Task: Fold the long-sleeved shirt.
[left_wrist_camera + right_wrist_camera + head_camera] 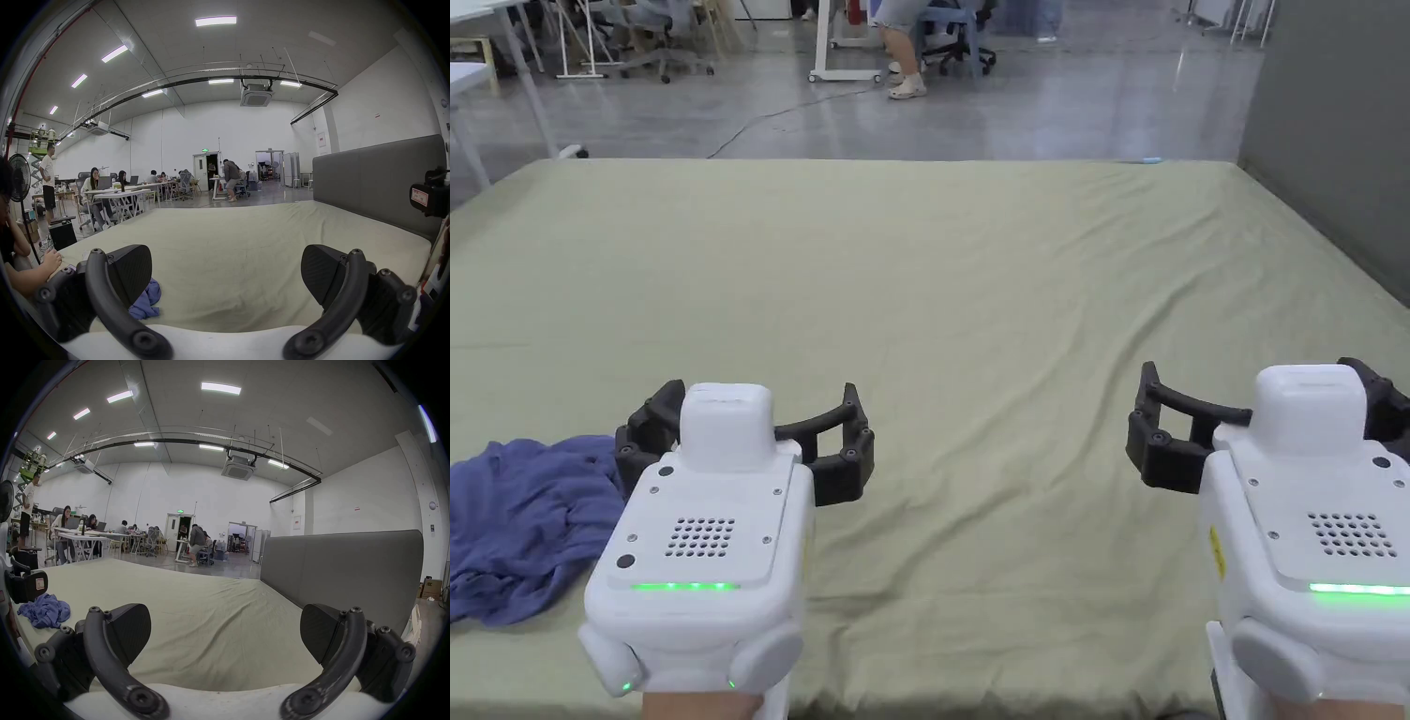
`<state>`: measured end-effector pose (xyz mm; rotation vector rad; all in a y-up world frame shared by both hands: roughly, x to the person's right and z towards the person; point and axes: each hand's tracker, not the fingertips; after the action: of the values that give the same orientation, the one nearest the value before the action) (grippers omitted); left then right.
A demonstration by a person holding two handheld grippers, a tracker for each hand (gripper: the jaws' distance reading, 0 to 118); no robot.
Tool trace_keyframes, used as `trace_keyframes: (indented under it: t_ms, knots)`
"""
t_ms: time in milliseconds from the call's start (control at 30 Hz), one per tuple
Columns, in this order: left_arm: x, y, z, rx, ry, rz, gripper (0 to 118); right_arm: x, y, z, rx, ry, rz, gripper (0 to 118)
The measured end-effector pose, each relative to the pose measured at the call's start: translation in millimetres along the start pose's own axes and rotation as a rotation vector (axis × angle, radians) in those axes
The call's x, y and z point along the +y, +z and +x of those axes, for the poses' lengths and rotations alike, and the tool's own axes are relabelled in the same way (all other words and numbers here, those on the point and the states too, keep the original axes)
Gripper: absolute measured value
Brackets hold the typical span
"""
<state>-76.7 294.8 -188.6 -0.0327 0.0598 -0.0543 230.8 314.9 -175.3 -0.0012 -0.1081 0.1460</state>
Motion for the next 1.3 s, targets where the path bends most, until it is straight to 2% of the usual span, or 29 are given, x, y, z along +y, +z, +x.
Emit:
trace_keyframes:
  t_ms: [1300]
  knots:
    - [-0.8,1.3,4.2,-0.009,-0.003,-0.017,118,-2.0,3.3,-0.2,0.001,0.019,-0.007,118]
